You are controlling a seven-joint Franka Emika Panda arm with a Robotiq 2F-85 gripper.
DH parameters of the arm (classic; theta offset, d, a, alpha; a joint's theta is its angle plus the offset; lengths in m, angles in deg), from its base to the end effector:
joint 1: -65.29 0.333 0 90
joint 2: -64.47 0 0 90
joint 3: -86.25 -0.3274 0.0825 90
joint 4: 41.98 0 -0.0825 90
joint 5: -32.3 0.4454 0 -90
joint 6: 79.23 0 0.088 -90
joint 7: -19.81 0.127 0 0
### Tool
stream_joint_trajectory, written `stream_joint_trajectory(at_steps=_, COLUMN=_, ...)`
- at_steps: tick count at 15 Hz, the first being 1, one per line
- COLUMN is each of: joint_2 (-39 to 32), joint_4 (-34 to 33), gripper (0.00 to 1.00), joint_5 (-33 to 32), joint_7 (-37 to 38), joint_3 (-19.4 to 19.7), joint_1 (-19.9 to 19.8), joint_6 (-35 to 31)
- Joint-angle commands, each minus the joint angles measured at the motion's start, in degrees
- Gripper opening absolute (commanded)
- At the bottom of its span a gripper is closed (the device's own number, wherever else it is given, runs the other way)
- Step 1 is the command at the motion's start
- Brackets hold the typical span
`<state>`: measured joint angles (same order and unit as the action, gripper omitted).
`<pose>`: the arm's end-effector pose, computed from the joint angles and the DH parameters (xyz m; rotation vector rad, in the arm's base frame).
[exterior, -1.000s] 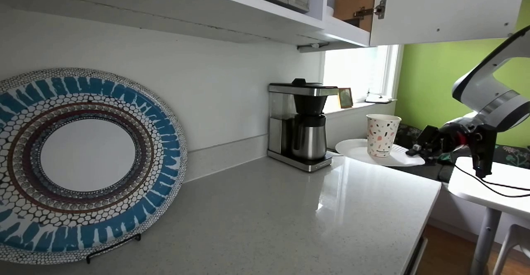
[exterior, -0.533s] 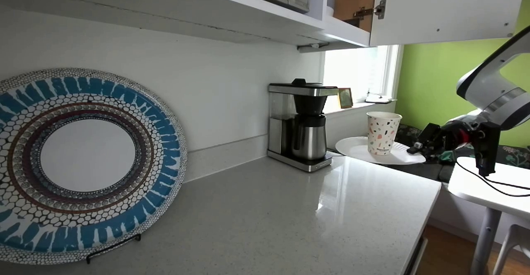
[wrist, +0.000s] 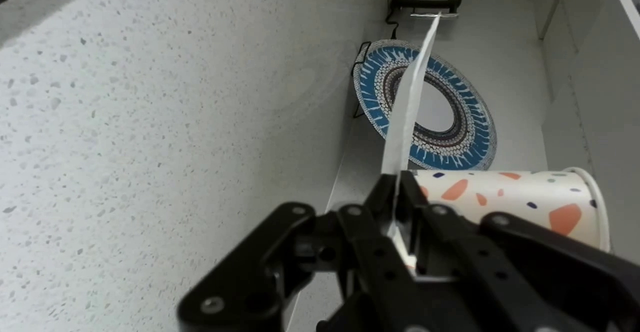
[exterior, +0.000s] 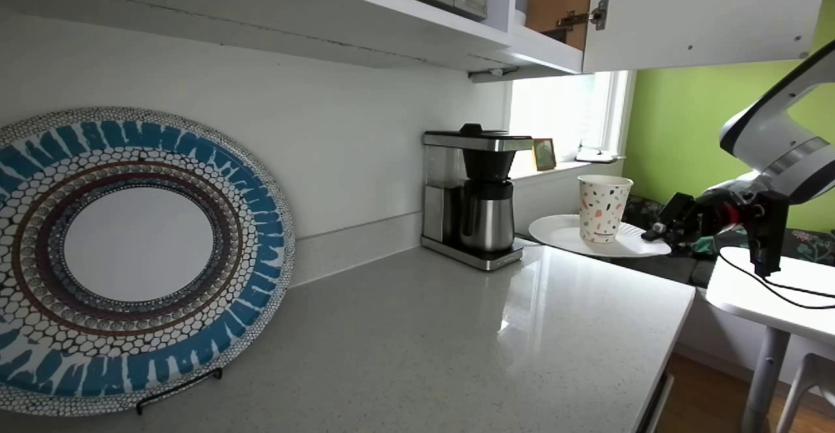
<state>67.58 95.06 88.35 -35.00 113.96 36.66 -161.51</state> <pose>0.3394 -0.3021 0.3109 -1.8377 0.3573 -0.3654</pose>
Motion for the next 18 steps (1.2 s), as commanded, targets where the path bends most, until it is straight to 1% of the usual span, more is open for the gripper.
stream_joint_trajectory(at_steps=1, joint_2=2.1, joint_4=0.5, gripper=0.02, joint_5=0.1, joint_7=2.5, joint_3=1.2, joint_1=-0.7, joint_6=2.1)
stream_joint_trajectory(at_steps=4, joint_2=4.0, joint_4=0.7, gripper=0.02, joint_5=0.2, joint_7=3.9, joint_3=2.1, joint_1=-1.2, joint_6=3.1)
stream_joint_trajectory(at_steps=9, joint_2=7.0, joint_4=1.2, gripper=0.02, joint_5=1.3, joint_7=9.8, joint_3=2.6, joint_1=-1.7, joint_6=2.5)
stream_joint_trajectory(at_steps=13, joint_2=9.7, joint_4=2.1, gripper=0.02, joint_5=2.1, joint_7=13.0, joint_3=2.4, joint_1=-1.8, joint_6=1.2)
stream_joint_trajectory(at_steps=18, joint_2=14.1, joint_4=3.6, gripper=0.02, joint_5=2.6, joint_7=14.8, joint_3=1.9, joint_1=-2.1, joint_6=-1.0)
